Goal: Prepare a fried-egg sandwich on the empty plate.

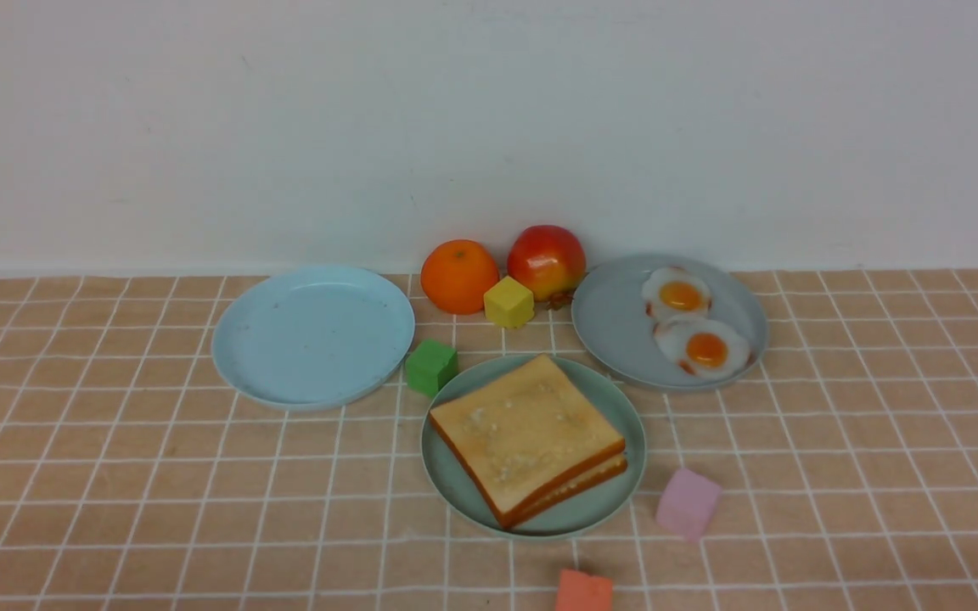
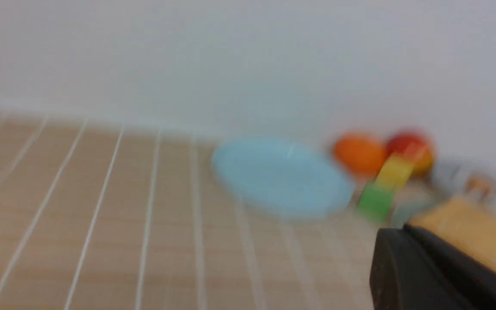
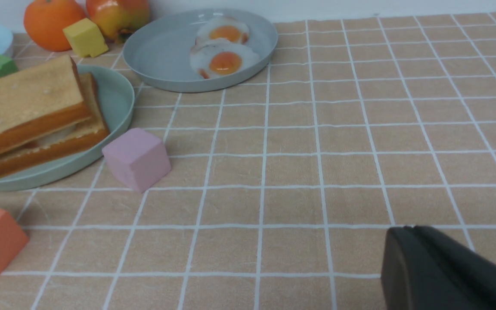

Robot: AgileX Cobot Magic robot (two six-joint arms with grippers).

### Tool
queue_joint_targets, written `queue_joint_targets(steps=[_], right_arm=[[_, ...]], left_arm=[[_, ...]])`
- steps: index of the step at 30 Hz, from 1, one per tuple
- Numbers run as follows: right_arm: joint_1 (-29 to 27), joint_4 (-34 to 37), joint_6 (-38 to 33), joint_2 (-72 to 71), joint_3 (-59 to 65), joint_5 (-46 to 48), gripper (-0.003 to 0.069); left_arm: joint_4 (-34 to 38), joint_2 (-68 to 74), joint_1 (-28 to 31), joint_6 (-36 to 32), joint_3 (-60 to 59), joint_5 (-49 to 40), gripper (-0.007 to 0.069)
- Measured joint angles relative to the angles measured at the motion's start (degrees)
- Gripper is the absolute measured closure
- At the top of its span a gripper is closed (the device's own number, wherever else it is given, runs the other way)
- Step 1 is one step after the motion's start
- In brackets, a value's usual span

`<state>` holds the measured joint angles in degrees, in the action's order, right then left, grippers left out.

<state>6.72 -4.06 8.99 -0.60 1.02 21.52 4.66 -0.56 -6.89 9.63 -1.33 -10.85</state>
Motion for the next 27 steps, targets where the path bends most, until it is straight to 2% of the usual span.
queue_joint_targets(steps=[4, 27], right_arm=[[0.0, 0.0, 0.0, 0.0, 0.0, 0.05, 0.0668], [0.0, 0.0, -0.06, 0.0, 0.0, 0.05, 0.065]], left_arm=[[-0.19, -0.05, 1.17, 1.06, -0.47, -10.0, 0.0638], [0.19, -0.05, 1.17, 1.05, -0.47, -10.29, 0.0638]])
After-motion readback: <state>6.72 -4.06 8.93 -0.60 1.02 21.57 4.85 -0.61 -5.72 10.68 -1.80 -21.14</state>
